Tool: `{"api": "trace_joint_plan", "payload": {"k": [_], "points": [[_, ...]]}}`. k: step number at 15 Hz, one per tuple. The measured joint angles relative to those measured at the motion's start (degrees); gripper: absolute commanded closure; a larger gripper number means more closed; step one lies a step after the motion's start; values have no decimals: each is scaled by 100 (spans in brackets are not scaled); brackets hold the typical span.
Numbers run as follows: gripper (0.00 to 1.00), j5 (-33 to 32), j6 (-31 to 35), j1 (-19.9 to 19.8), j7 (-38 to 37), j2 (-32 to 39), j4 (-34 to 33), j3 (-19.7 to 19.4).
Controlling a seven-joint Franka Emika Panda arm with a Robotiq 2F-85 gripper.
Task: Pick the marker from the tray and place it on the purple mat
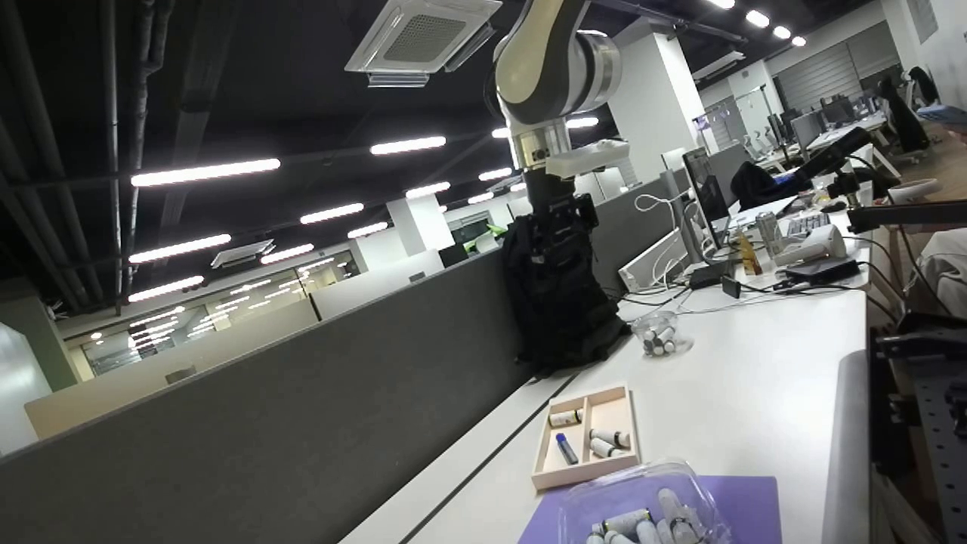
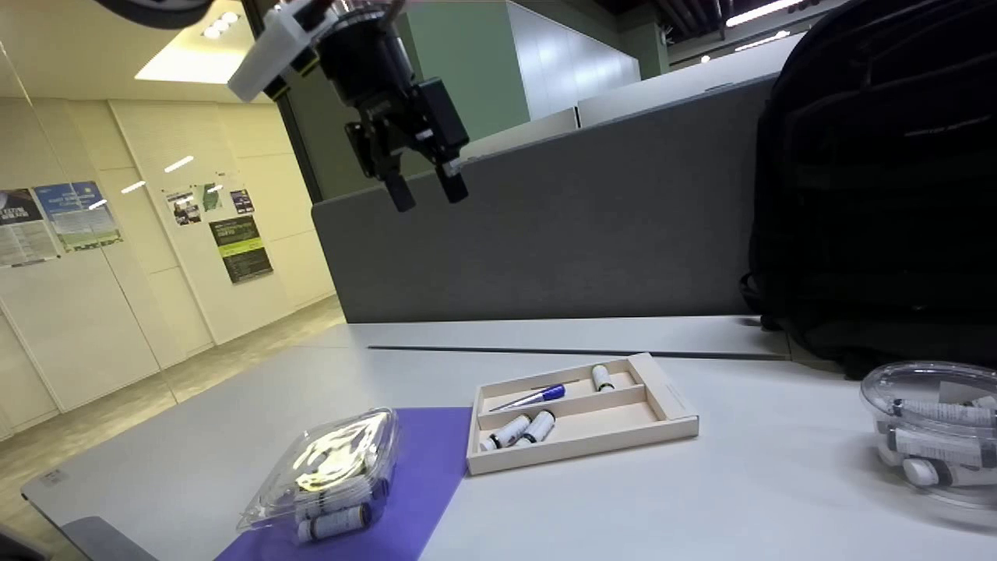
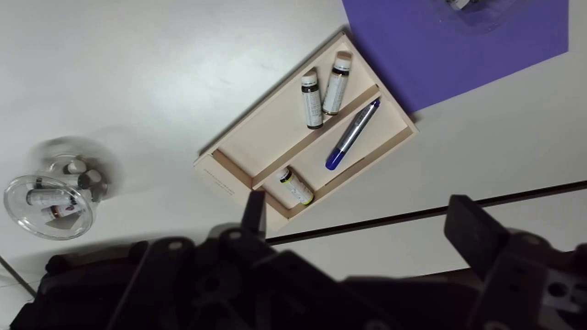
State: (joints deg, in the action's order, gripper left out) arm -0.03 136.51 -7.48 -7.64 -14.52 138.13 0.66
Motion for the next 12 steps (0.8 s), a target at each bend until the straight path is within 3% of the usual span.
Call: {"api": "trace_joint_plan", "payload": {"k": [6, 12], "points": [[0, 367, -472, 185, 640, 1184, -1031, -180], [0, 373, -491, 197, 667, 1274, -1133, -196]]}}
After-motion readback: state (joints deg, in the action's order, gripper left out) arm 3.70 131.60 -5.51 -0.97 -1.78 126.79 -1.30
